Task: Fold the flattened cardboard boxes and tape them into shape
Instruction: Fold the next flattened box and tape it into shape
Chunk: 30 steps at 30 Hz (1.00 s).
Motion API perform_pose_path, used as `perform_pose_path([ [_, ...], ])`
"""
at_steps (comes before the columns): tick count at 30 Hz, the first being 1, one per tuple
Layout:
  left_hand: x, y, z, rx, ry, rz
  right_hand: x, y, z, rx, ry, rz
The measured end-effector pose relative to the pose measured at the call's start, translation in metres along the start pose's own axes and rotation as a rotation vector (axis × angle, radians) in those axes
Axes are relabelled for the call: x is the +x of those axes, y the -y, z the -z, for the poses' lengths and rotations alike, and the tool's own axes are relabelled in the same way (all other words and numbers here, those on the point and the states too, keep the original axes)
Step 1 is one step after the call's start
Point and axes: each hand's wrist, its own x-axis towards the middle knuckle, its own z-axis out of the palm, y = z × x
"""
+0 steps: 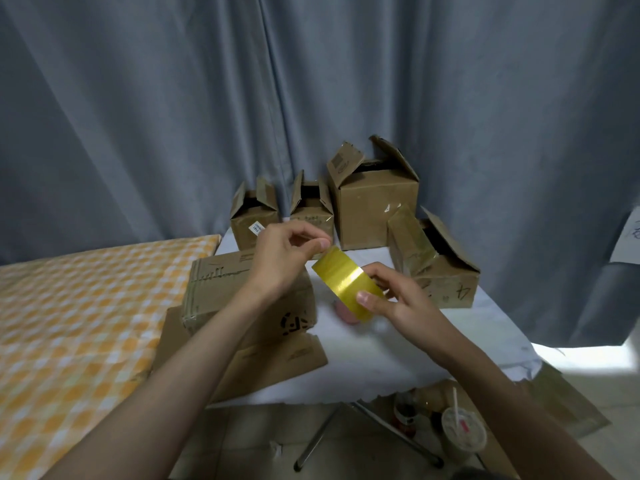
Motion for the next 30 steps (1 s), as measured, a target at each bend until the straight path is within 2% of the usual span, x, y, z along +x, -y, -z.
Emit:
perform_pose_path([
  [3, 0.001, 0.002, 0.001, -0.095, -0.021, 0.122, 0.002, 0.004, -0.004, 0.099, -0.051, -0.077],
  [9, 0.005, 0.0, 0.014, -0.132, 0.236, 0.272, 0.005, 0.006, -0.006, 0.165, -0.15, -0.194],
  [15, 0.021, 0.005, 0.028, -0.17, 0.232, 0.357, 0.006, 0.012, -0.016, 0.259, -0.114, -0.192],
  [20, 0.038, 0.022, 0.036, -0.111, 0.283, 0.37, 0.008, 0.019, -0.021, 0.332, -0.093, -0.268],
  [25, 0.067, 0.051, 0.055, 0.064, 0.105, 0.286, -0.002, 0.02, -0.028, 0.252, 0.096, -0.302],
  [27, 0.079, 0.064, 0.06, 0.132, 0.059, 0.251, -0.004, 0.019, -0.032, 0.223, 0.06, -0.327],
  [30, 0.091, 0.075, 0.051, 0.225, 0.131, 0.165, -0.004, 0.018, -0.037, 0.228, 0.008, -0.351],
])
